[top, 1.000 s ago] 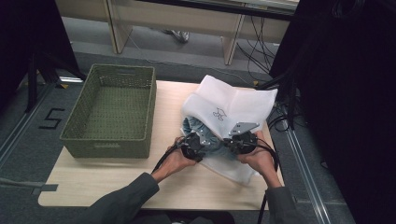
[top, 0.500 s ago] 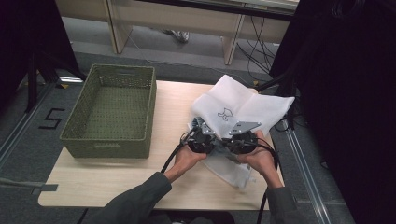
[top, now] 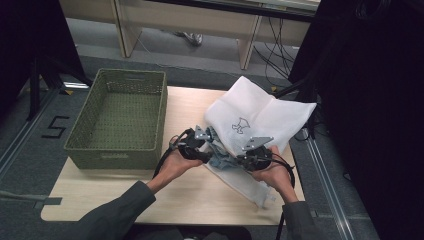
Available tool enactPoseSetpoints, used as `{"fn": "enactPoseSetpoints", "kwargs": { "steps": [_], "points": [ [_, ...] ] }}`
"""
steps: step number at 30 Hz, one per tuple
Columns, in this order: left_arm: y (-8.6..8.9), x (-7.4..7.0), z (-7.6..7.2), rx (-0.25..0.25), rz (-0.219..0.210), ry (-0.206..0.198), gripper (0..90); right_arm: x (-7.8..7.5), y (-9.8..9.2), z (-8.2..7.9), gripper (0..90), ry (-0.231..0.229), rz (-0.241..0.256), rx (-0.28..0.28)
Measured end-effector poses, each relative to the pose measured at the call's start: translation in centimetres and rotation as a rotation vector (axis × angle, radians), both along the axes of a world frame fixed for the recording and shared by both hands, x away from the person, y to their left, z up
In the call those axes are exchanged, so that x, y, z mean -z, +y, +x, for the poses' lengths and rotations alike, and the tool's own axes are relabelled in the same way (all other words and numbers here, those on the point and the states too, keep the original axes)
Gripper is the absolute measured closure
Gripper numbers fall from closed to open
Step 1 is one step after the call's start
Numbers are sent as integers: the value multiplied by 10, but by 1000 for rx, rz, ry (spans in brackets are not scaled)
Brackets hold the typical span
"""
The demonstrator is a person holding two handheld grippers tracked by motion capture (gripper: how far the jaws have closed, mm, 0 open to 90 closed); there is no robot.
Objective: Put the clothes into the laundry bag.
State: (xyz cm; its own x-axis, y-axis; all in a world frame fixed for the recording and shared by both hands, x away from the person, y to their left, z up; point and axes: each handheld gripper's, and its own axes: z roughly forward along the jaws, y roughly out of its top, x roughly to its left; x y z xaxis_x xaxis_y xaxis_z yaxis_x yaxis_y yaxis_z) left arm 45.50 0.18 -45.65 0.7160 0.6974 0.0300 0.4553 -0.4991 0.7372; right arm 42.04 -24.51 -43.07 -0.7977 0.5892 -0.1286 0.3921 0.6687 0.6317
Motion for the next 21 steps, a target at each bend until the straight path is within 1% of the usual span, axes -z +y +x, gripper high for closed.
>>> {"fn": "enactPoseSetpoints", "kwargs": {
  "steps": [1, 2, 3, 4, 6, 7, 8, 9, 10, 11, 12, 13, 14, 15, 16, 17, 18, 20, 21],
  "points": [
    [1, 3, 1, -19, 4, 8, 412, 0, -1, 0, 861, -7, -2, -8],
    [1, 7, 3, -21, 18, 8, 407, -1, -1, 0, 861, 5, 3, -4],
    [1, 12, 6, -38, 41, 19, 399, 0, -2, 1, 861, -4, 5, -24],
    [0, 17, 7, -56, 47, 36, 391, -1, -2, -2, 861, 9, 7, 5],
    [-2, 23, 11, -67, 65, 51, 387, 0, -4, 1, 860, -2, 8, -20],
    [-3, 27, 14, -81, 67, 55, 379, 0, -4, 0, 860, -1, 11, -21],
    [-5, 30, 16, -97, 52, 61, 374, -1, -5, 0, 860, -7, 4, -6],
    [-7, 33, 21, -108, 39, 67, 366, -1, -5, 0, 860, -7, 5, -7],
    [-10, 35, 24, -110, 27, 71, 366, -1, -5, -2, 859, -1, 5, 4],
    [-12, 37, 26, -112, 18, 73, 393, -1, -5, -2, 859, 0, 5, -12],
    [-14, 39, 29, -101, 30, 62, 432, -1, -5, -2, 859, -3, 5, -12],
    [-16, 41, 31, -84, 51, 48, 499, -1, -4, -2, 859, -7, 5, -10],
    [-18, 43, 33, -67, 76, 22, 626, -1, -5, -1, 859, -11, 0, -10],
    [-19, 45, 34, -60, 74, 32, 708, -2, -5, -2, 859, -6, 4, -4],
    [-18, 46, 34, -66, 58, 47, 804, -2, -5, -2, 859, -3, 4, -5],
    [-17, 44, 31, -57, 47, 40, 839, -1, -6, -2, 860, -9, -1, -7],
    [-15, 41, 28, -46, 53, 36, 851, -1, -6, -2, 860, -11, -8, -11],
    [-9, 37, 16, -29, -3, 54, 854, -1, -7, -1, 860, -21, -22, -4],
    [-5, 34, 9, -12, -17, 59, 853, 0, -7, -2, 860, -14, -27, 12]
  ]
}}
